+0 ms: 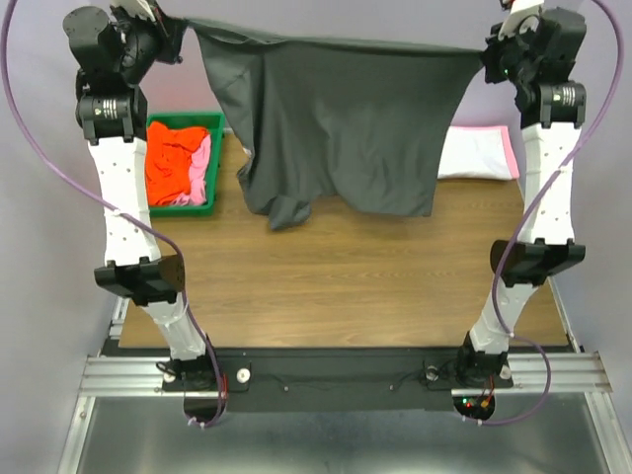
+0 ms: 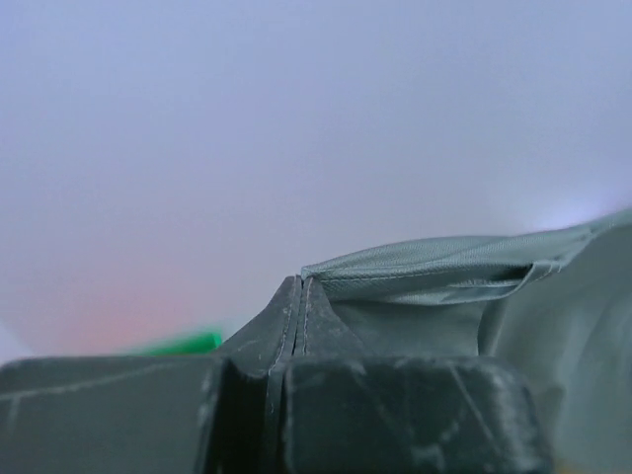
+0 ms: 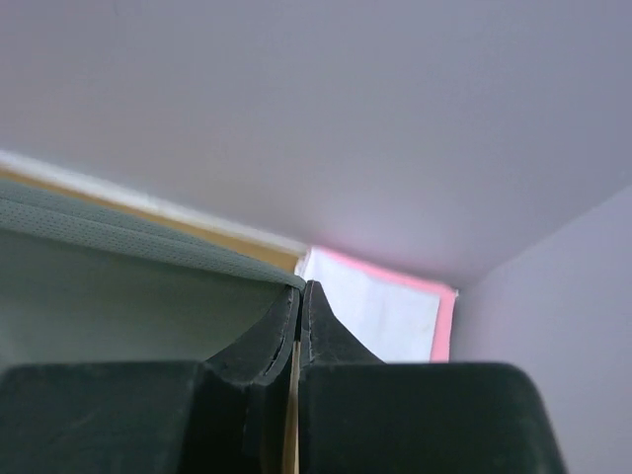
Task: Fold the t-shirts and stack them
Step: Flatten the tshirt out
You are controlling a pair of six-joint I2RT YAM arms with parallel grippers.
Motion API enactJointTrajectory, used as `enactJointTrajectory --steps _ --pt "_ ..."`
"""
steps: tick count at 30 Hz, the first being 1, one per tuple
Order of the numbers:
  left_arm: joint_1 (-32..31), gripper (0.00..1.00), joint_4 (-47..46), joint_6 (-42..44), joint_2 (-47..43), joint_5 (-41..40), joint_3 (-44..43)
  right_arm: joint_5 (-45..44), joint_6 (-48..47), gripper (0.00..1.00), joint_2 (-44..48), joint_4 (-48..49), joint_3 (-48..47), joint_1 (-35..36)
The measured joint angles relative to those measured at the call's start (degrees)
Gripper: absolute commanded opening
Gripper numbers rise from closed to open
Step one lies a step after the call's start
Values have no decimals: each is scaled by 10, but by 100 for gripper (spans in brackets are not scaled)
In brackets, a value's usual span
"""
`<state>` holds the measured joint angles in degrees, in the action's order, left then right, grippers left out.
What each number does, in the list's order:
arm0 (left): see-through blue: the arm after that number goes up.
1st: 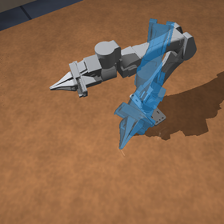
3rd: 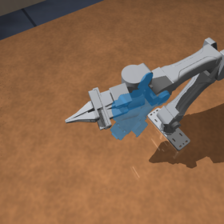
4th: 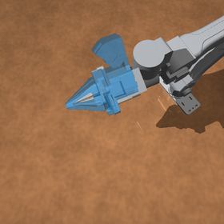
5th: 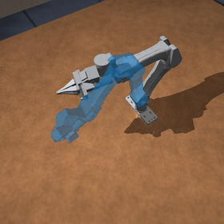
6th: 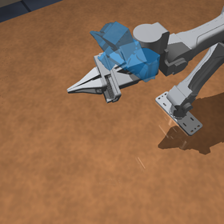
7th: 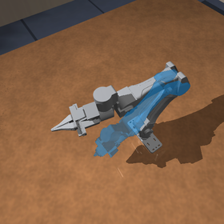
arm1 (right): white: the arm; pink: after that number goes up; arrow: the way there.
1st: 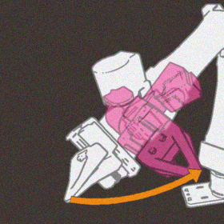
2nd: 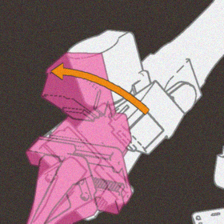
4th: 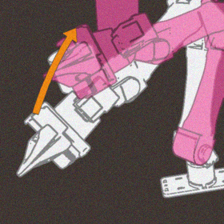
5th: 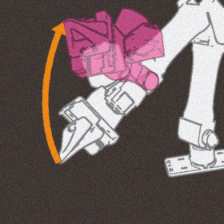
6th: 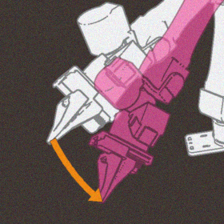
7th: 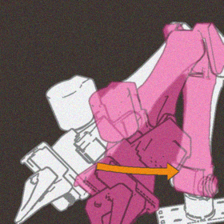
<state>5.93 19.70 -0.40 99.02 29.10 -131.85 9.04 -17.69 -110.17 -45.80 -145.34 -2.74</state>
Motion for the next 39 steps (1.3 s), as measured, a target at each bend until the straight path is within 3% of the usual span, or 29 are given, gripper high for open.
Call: enactJointTrajectory --steps 2,4,8,13,18,27,33,39 --pt "-1 0 -18 -11 48 -4 -89 -2 16 0 -6 30 -19 1" --pt "-2 0 -52 -22 43 -8 -99 -2 27 1 29 64 30 2" --pt "-2 0 -140 -31 -92 -27 66 -2 37 1 171 142 184 2" --pt "-2 0 -148 -25 -177 -24 124 -3 33 1 257 210 271 2" --pt "-3 0 -131 -14 -210 5 194 4 41 1 242 213 311 2" --pt "-5 0 -105 -14 -188 -12 208 4 57 1 189 172 275 2" --pt "-5 0 -134 1 -316 -30 280 4 59 1 295 176 290 2" --pt "-4 0 -187 14 -493 -57 367 -5 37 1 488 212 393 1"
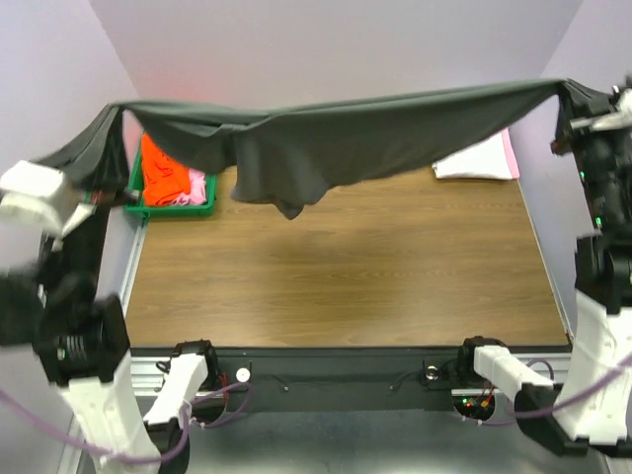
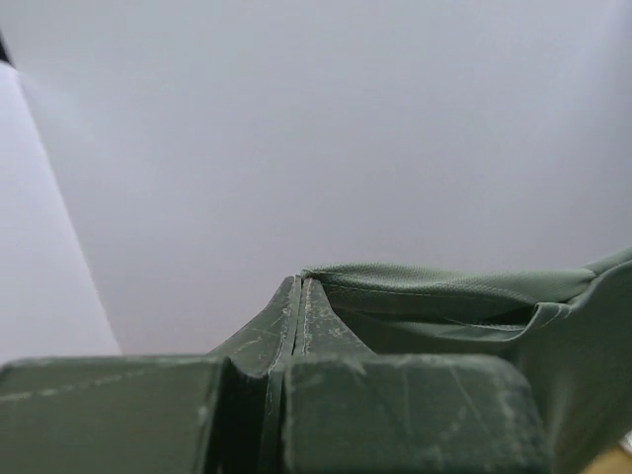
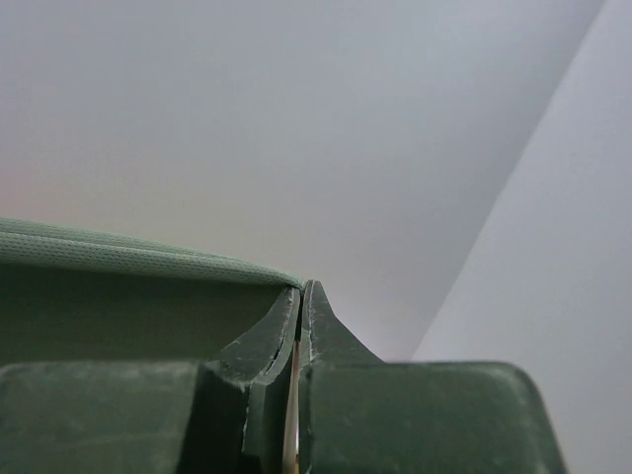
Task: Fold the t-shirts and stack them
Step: Flatten the tshirt out
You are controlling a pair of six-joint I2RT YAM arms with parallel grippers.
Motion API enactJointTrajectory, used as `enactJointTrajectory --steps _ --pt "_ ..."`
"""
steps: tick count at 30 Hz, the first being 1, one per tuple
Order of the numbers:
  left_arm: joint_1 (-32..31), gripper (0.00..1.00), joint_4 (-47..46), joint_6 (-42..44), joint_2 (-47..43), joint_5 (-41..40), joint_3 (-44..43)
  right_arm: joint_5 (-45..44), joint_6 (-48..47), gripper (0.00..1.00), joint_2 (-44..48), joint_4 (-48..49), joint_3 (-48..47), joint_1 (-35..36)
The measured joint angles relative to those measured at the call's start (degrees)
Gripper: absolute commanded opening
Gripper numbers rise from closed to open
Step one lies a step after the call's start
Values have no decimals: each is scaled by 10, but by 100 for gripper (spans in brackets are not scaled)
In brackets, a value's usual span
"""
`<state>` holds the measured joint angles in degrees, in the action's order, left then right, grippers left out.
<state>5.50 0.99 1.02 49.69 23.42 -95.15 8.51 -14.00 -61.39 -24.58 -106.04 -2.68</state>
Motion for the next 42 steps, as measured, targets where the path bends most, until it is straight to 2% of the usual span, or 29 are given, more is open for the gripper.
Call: enactJointTrajectory --steps 3,6,12,15,18,24,28,31,37,42 --pt "0 0 -21 0 -60 -25 16 -11 -16 1 53 12 24 0" --pt "0 0 -26 1 -76 -41 13 -21 -28 1 74 19 29 0" --pt "0 0 19 9 -37 -45 -26 -27 -49 1 48 27 30 0" --pt "0 0 49 20 -5 -43 -30 -18 -64 1 27 40 64 0" --pt "0 0 80 31 19 -31 13 2 -76 0 5 42 141 0" --pt "-7 0 112 42 59 -11 200 52 -97 1 -59 35 302 0" --pt "-24 0 106 38 161 -18 309 77 -108 1 -153 42 369 0" --pt "-34 0 106 34 249 -19 337 85 -116 1 -238 54 385 0" --pt "-50 0 73 34 419 -26 305 80 -130 0 -388 77 361 1" --pt "-51 0 70 30 530 -27 220 69 -135 1 -470 86 295 1"
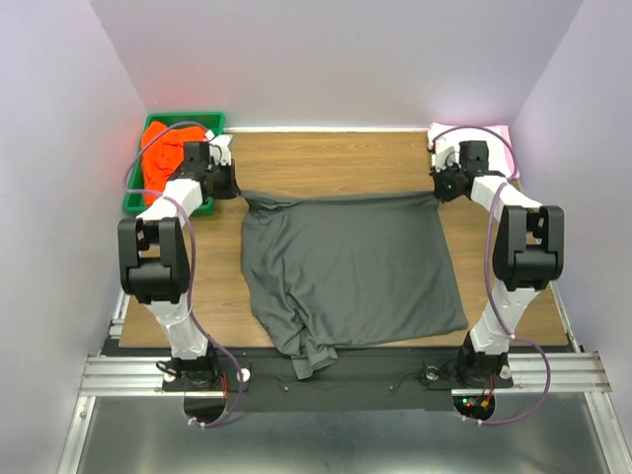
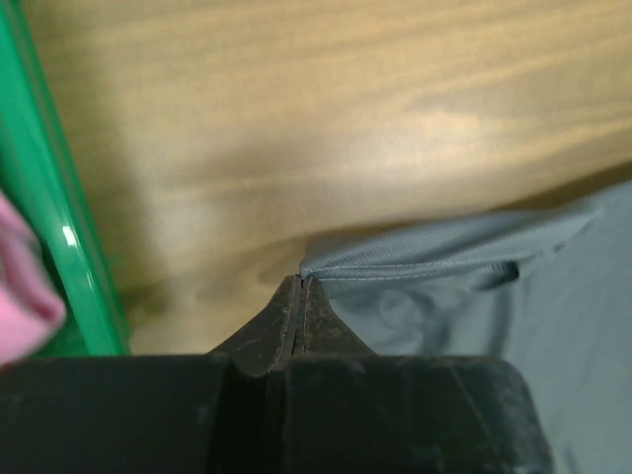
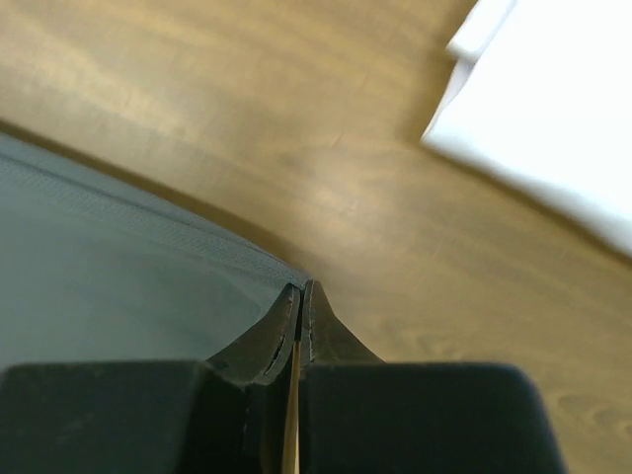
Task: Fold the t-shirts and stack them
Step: Flatten the tshirt out
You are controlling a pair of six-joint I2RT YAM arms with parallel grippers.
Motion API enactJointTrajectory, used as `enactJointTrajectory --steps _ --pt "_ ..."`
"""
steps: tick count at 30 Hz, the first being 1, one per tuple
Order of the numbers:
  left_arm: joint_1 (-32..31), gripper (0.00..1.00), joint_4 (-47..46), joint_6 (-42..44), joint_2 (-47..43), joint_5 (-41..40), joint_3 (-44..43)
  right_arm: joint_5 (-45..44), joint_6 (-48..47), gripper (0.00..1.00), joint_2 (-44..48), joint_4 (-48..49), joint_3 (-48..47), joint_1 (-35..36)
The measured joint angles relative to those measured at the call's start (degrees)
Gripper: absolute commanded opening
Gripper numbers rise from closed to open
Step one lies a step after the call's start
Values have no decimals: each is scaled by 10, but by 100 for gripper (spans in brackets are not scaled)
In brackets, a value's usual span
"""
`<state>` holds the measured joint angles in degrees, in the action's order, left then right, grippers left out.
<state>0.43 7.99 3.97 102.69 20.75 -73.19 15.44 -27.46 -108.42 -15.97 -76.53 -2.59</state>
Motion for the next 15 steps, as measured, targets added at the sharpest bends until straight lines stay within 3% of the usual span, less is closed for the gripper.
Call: enactJointTrajectory --steps 8,15 --pt "-6 0 13 -5 150 -16 -208 -33 0 1 -98 16 -122 0" --pt "-26 0 30 10 223 -44 -334 -61 0 1 -179 17 -199 0"
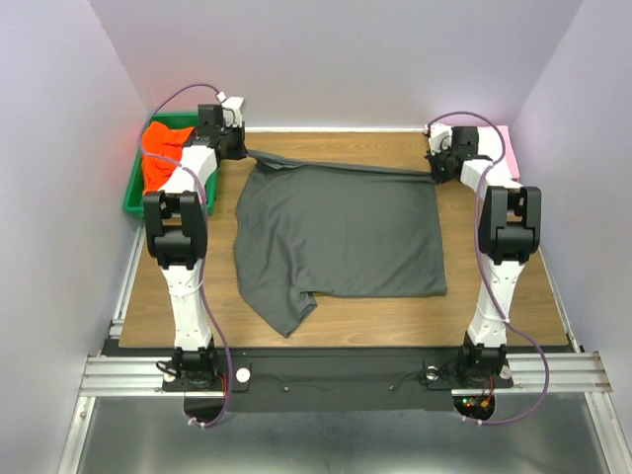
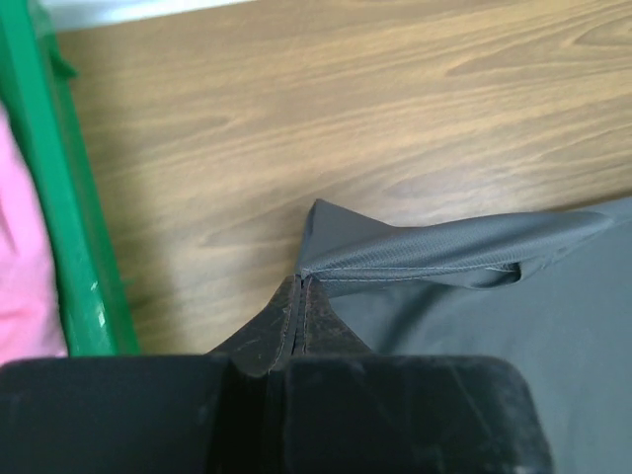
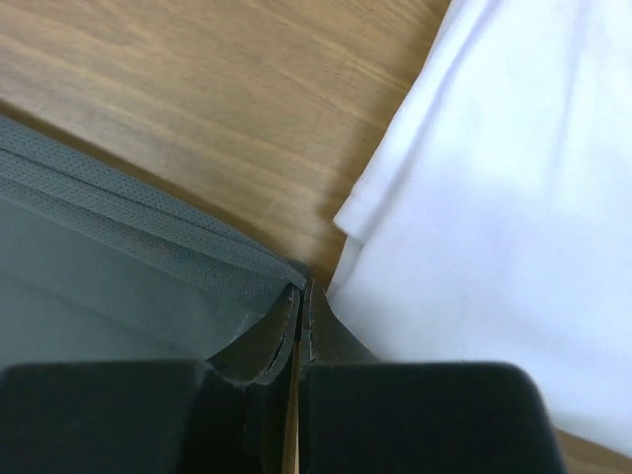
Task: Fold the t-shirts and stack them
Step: Flatten the tshirt out, then fold the tshirt
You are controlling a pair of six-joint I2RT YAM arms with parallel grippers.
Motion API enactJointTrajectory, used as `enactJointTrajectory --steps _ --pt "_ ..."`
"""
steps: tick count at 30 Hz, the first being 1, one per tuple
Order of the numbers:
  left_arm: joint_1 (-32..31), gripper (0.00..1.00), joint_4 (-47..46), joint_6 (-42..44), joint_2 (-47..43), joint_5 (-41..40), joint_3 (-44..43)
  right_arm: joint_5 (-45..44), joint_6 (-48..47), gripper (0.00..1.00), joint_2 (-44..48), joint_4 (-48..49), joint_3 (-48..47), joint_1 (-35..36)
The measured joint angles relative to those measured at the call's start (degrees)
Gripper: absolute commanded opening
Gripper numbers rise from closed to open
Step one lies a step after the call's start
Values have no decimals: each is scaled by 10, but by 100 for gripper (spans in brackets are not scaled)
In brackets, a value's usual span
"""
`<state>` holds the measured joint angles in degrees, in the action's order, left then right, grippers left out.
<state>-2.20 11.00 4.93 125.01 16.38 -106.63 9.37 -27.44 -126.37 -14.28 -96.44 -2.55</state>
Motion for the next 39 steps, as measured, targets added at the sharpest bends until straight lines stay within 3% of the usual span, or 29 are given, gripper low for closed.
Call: enactJointTrajectory --steps 10,19,29,39 --pt "-17 0 23 17 13 -17 -38 -19 0 0 -27 -2 -62 0" --pt "-13 0 76 21 0 -16 -30 -18 -12 1 6 -14 -14 0" --pt "-13 0 128 -1 -184 2 122 -11 -34 1 93 -30 44 0" --pt "-13 0 161 -5 -257 -3 271 2 -69 1 131 -64 115 0"
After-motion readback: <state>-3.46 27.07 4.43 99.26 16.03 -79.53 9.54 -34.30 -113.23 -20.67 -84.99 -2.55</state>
